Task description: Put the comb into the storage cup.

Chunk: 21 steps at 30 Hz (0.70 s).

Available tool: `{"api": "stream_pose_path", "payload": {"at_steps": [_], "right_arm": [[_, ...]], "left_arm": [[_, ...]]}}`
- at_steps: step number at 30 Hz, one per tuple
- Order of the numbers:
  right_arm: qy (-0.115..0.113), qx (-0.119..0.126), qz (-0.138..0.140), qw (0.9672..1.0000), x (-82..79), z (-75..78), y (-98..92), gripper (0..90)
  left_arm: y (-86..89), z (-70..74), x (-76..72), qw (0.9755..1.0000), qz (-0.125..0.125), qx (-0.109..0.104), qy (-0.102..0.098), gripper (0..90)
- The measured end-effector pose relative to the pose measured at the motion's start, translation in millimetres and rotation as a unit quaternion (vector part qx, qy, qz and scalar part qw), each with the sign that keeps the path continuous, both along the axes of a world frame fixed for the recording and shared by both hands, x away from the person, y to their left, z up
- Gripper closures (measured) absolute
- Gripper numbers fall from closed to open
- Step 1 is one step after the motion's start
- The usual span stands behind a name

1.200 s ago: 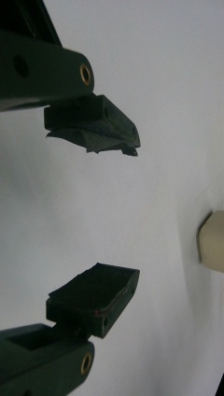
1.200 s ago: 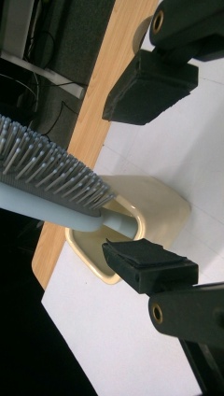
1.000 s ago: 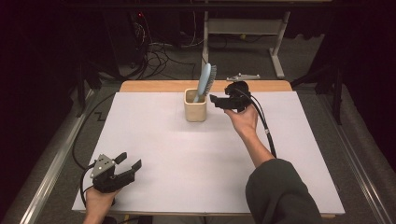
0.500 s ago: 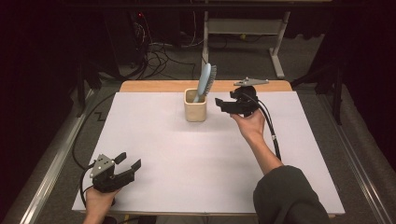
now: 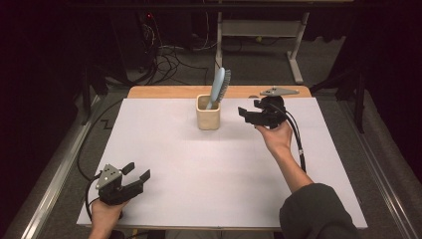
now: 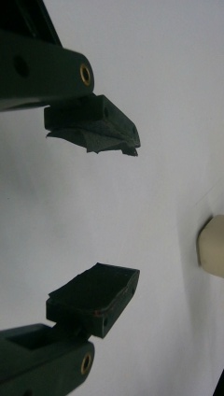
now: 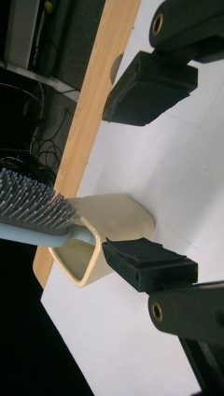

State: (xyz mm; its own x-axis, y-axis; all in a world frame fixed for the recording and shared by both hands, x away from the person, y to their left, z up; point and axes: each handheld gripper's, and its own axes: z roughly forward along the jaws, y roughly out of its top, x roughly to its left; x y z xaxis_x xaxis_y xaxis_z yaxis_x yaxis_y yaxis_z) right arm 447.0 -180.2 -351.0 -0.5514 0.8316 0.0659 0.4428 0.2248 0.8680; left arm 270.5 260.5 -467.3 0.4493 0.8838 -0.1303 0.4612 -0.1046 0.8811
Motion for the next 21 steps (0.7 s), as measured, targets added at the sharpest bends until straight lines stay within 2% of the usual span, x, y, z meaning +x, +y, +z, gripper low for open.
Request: {"api": "stream_pose_path", "payload": {"at_steps": [21], "right_arm": [[-0.011,0.002,-0.016,0.9998,-24.8,-4.8,-37.2,32.5]], "left_arm": [[-2.8,0.4,2.3,1.0000,-0.002,0.006,0.000,32.8]]}}
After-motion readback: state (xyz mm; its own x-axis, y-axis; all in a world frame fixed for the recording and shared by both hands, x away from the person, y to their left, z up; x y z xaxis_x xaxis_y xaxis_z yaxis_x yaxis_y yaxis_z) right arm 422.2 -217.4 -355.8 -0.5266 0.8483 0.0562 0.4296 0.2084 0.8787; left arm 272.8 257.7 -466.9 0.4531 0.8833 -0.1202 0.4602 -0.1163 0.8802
